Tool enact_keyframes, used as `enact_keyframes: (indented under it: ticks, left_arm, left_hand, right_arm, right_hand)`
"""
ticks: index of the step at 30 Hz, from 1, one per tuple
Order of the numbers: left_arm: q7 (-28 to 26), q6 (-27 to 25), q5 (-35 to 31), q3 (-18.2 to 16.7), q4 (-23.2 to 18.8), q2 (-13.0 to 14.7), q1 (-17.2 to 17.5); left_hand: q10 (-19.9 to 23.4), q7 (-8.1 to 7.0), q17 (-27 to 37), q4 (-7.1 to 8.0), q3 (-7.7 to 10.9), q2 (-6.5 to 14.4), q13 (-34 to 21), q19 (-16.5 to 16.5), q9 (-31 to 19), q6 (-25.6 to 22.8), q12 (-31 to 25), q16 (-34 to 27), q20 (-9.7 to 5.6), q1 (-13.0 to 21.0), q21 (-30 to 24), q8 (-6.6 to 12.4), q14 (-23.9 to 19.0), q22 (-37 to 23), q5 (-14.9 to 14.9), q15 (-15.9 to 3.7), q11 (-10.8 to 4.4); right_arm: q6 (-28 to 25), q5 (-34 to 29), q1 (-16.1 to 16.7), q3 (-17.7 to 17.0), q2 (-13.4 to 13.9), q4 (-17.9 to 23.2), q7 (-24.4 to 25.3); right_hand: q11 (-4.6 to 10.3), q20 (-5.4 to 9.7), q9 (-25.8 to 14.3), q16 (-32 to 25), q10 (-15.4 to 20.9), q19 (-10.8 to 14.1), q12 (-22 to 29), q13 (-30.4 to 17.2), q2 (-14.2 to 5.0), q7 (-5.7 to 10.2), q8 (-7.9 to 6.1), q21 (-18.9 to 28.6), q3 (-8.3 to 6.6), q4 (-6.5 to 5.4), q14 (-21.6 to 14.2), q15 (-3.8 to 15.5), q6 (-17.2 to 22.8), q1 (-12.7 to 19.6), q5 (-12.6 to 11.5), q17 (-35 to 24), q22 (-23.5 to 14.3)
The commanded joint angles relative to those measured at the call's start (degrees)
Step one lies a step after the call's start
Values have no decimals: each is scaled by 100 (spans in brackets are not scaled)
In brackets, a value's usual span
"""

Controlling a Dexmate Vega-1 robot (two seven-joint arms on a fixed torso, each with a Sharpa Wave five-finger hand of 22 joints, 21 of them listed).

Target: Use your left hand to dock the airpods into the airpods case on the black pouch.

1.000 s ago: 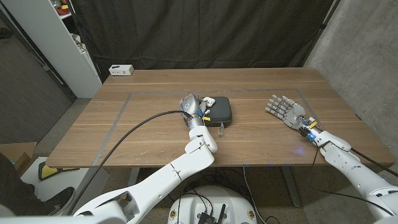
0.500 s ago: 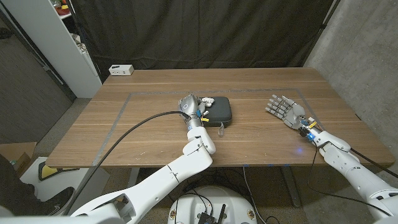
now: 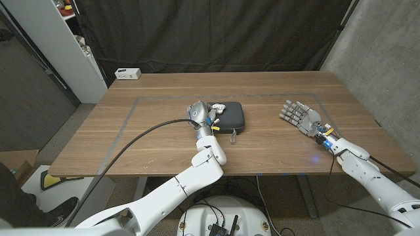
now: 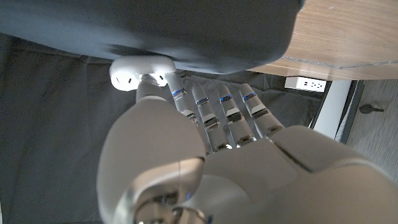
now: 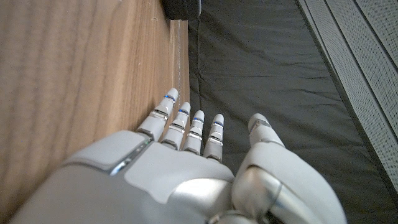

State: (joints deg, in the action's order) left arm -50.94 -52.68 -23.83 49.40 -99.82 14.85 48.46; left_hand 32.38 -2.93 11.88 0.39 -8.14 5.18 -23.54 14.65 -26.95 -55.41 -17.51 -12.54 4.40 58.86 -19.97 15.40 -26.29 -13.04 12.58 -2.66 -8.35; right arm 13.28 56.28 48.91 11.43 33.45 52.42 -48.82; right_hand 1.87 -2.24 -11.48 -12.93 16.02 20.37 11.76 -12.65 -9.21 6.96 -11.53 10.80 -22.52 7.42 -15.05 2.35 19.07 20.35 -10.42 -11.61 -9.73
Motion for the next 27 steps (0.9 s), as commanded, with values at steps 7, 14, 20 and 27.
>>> enact_keyframes:
  ticks: [7,14,20,27]
  left_arm:
    - [-61,174,-99,-17,8,23,39]
    - [-61,236,-99,-45,19,15,63]
    - [-110,273,-66,-106,9,-28,130]
    - [-181,328,-59,-138,-32,-45,218]
  left_hand:
    - [-224,-145,18,-5,-86,-48,-45,5,45,290,99,-11,17,-77,-41,-158,6,2,41,-583,2]
    - [-243,-199,25,5,-99,-49,-61,6,68,397,109,-17,34,-105,-46,-214,6,5,47,-580,11]
    - [-250,-206,28,0,-91,-32,-71,8,85,404,113,-26,48,-93,-49,-225,-7,7,53,-544,4]
    - [-225,-187,31,-9,-81,-11,-92,14,80,319,107,-46,65,-80,-57,-183,-48,11,58,-527,-19]
  right_arm:
    - [95,-3,-62,18,-61,-96,-35]
    - [87,-21,-81,32,-56,-116,-30]
    - [89,-36,-103,43,-55,-161,-51]
    - [78,-52,-173,58,-57,-267,-112]
  right_hand:
    - [-11,-51,-6,-42,42,22,37,-14,-14,10,-9,29,-13,14,-34,437,36,48,-55,-8,-19]
    - [-16,-57,-6,-42,41,17,36,-14,-19,11,-13,28,-18,17,-34,430,50,56,-57,-9,-20]
    - [-4,-75,-5,-47,49,13,39,-14,-32,3,-11,28,-32,23,-44,421,50,74,-63,-10,-21]
    - [-1,-100,-5,-48,43,30,35,-14,-36,3,-11,37,-41,27,-42,419,54,86,-66,-13,-22]
